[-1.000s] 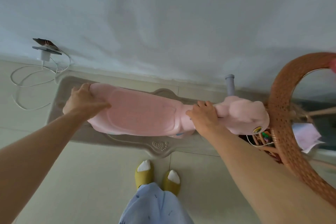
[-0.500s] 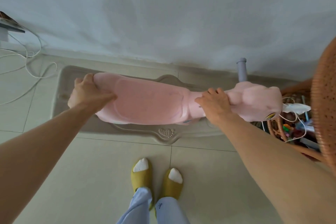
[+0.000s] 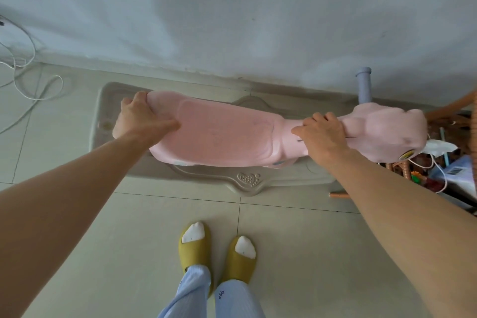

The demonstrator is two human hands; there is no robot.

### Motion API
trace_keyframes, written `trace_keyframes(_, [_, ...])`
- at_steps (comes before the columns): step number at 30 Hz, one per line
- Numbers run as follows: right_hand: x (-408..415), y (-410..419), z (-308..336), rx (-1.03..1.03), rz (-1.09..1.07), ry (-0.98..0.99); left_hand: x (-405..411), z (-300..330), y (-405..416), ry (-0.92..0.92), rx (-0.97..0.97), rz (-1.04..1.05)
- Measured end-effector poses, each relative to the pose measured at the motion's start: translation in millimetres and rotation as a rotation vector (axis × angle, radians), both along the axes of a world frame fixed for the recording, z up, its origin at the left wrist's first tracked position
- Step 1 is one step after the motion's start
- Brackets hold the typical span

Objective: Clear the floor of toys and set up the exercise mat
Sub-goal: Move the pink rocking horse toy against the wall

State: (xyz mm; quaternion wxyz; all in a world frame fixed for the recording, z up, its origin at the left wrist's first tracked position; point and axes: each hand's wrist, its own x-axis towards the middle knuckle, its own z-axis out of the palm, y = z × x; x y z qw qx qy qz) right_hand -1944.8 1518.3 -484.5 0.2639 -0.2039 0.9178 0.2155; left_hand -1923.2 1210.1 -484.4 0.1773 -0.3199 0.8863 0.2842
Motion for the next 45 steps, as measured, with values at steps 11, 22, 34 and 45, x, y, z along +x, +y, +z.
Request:
trace_keyframes(11, [-9.9, 24.5, -0.4, 0.097, -0.023, 0.009, -19.7, -21.6, 21.8, 0.035, 0.052, -0.037])
trace_keyframes(22, [-20.6, 30.2, -5.7, 0.152, -0.002, 0.058, -34.5, -40.6, 26.6, 0.066, 0.091, -0.066])
trace_keyframes(34, [-18.7, 22.8, -2.0, 0.102, -0.052, 0.040, -27.0, -39.7, 17.5, 0.088, 0.076, -0.184])
trace_keyframes(45, [35.2, 6.9, 44.1, -0.413, -0.307, 0.228, 19.6, 12.2, 14.1, 0.120, 0.137, -0.191])
